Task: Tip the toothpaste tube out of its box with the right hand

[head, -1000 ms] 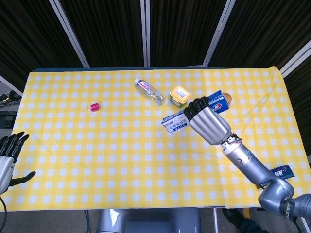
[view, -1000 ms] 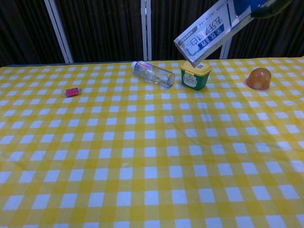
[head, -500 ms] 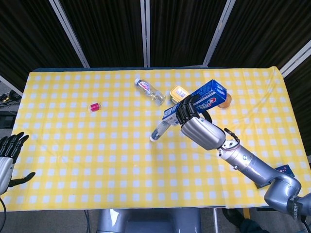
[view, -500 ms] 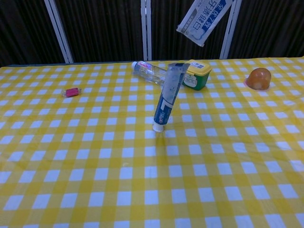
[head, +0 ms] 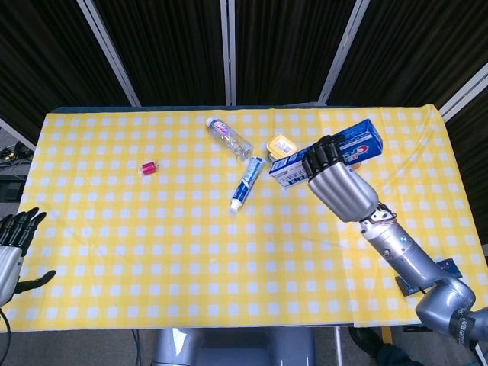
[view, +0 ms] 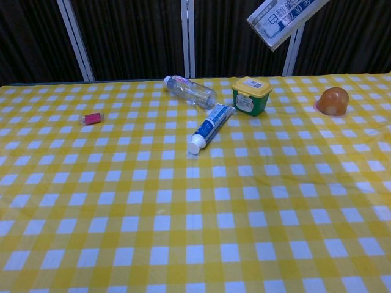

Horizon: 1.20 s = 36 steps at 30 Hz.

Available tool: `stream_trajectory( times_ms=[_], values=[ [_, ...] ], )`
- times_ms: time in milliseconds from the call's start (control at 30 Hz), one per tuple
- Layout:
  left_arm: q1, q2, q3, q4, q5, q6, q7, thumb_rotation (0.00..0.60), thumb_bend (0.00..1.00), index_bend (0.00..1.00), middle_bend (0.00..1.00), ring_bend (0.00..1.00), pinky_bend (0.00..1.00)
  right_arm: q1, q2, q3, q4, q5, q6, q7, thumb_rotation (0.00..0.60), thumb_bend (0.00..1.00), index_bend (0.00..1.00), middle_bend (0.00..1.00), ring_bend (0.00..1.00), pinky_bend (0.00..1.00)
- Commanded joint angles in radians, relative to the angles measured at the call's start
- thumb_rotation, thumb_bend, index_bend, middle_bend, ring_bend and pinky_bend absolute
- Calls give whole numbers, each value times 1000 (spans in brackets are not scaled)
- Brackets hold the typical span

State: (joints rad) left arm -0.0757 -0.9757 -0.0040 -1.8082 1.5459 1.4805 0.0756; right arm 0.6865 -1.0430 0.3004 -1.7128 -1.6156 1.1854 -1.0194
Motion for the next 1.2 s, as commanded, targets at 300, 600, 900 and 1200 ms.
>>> stream_trajectory(
  times_ms=[300,600,900,1200],
  values=[
    [-2,-8,1,-2,-7,-8,22,600,0,0,0,0,0,-78,-161,-79,-4,345,-107,379,600,242,417,408,338,411],
    [-8,-9,-4,3,-26,-22,17,600,0,0,0,0,0,-86,-274,-135,73,372,-134,467,600,145,43,49,68,276],
    [-5,3,-5,7,-25,-16,-13,600,0,0,0,0,0,-147,-174,-154,-85,379,-91,573,600,4,0,0,0,90],
    [14,9,-3,10,6,32,-25,600,0,0,0,0,0,-396,5,-286,8,17,295,795,600,0,0,0,0,0]
  ],
)
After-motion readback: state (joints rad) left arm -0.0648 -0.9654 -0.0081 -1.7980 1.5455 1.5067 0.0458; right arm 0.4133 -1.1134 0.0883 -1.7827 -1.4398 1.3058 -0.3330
